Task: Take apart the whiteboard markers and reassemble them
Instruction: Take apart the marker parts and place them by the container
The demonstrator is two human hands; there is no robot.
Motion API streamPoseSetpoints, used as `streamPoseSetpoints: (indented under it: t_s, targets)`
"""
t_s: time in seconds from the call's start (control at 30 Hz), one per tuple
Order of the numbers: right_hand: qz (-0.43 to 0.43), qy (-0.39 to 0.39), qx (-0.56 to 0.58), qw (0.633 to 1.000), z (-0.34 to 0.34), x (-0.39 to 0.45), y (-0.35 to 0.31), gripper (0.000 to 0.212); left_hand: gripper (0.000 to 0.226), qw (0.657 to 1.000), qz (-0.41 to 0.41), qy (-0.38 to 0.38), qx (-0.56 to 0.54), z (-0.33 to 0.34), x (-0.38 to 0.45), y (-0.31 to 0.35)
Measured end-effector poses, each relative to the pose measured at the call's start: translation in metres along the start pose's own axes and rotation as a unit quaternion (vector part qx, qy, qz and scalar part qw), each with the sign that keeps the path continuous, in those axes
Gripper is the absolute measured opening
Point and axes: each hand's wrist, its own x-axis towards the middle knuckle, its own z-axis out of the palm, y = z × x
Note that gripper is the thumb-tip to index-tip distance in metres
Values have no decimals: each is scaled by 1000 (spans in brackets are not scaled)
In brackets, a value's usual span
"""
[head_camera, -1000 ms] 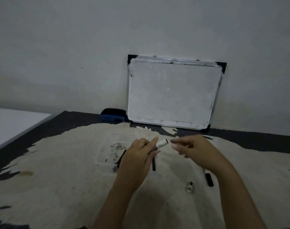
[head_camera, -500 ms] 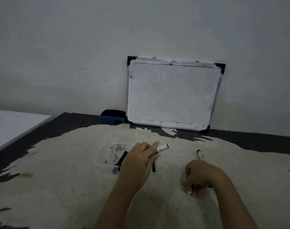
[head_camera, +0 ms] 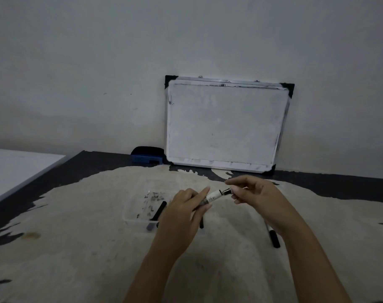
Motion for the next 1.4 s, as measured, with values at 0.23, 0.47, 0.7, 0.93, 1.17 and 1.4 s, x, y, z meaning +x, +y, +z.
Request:
streamPoseSetpoints:
  t_s: [0.23, 0.47, 0.7, 0.93, 1.17, 1.4]
  targets:
    - [4, 23, 53, 998, 3, 4, 3, 15, 45, 1000, 26, -5, -5, -1, 1, 4]
    - [-5, 20, 73, 997, 12, 4, 1, 15, 42, 999, 30, 1, -30, 0, -1, 4]
    - [-8, 31, 107, 994, 13, 3, -1, 6, 37, 999, 28, 21, -27, 0, -2, 8]
    - [-19, 36, 126, 991, 20, 4, 0, 5, 34, 999, 18, 33, -13, -4, -2, 4]
    - [15, -52, 192, 980, 25, 2, -1, 41, 10, 970, -70, 102, -208, -15, 8, 11]
    - [24, -158, -7, 987, 44, 0, 0, 28, 19, 897, -143, 107, -404, -20, 10, 9]
